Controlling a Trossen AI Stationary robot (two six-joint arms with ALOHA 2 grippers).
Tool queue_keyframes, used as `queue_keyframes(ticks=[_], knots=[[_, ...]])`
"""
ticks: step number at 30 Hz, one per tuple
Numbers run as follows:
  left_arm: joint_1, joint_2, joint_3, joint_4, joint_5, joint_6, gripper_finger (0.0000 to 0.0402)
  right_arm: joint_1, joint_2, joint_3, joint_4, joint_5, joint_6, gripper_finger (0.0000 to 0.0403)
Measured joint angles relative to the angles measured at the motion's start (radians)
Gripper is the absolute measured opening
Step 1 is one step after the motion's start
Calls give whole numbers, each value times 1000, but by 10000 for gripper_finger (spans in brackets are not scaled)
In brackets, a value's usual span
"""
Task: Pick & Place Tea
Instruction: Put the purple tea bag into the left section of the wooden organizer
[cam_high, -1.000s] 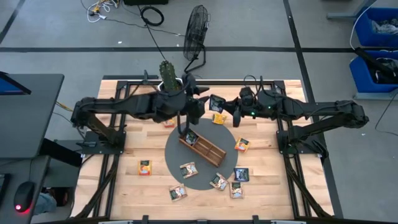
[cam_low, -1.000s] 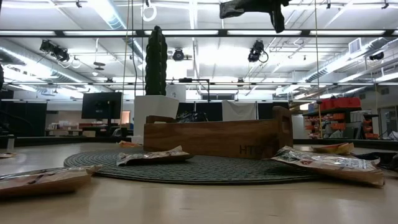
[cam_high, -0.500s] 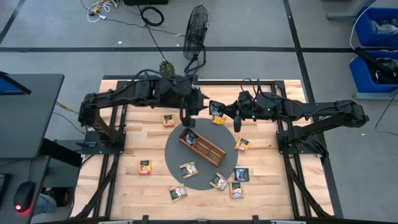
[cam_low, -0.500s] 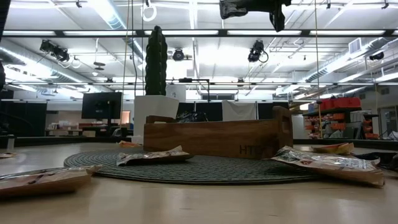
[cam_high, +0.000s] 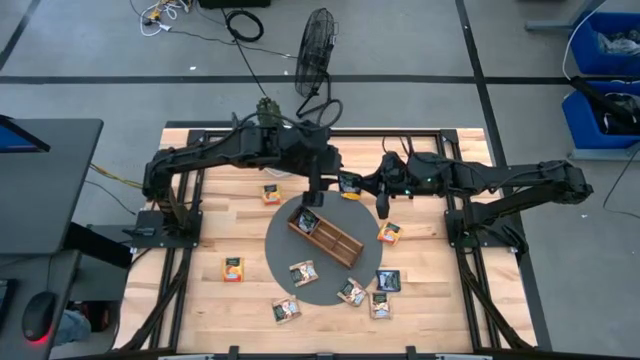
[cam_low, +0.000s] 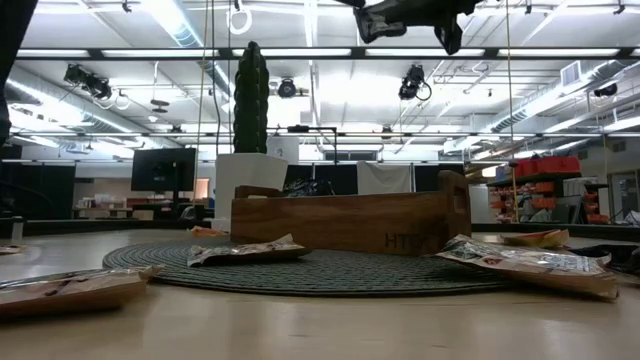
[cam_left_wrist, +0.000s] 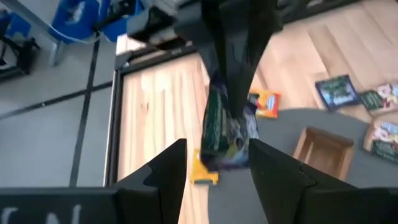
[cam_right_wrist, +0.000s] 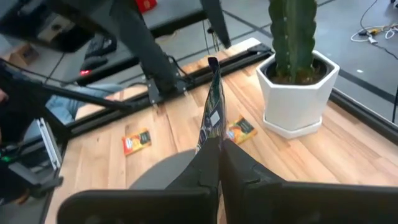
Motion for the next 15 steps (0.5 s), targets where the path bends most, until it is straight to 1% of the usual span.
queue_keyframes(ticks=[2, 8, 11, 15], knots=[[4, 0, 0, 19, 0, 0, 177, 3, 0, 0, -14, -2, -2, 0], [11, 12, 0, 33, 55, -21, 177, 6, 1, 0, -11, -23, -19, 0], [10, 37, 1, 38, 85, -39, 177, 6, 1, 0, -8, -23, -33, 0], [10, 68, 0, 48, 95, -50, 177, 6, 1, 0, -7, -24, -35, 0]])
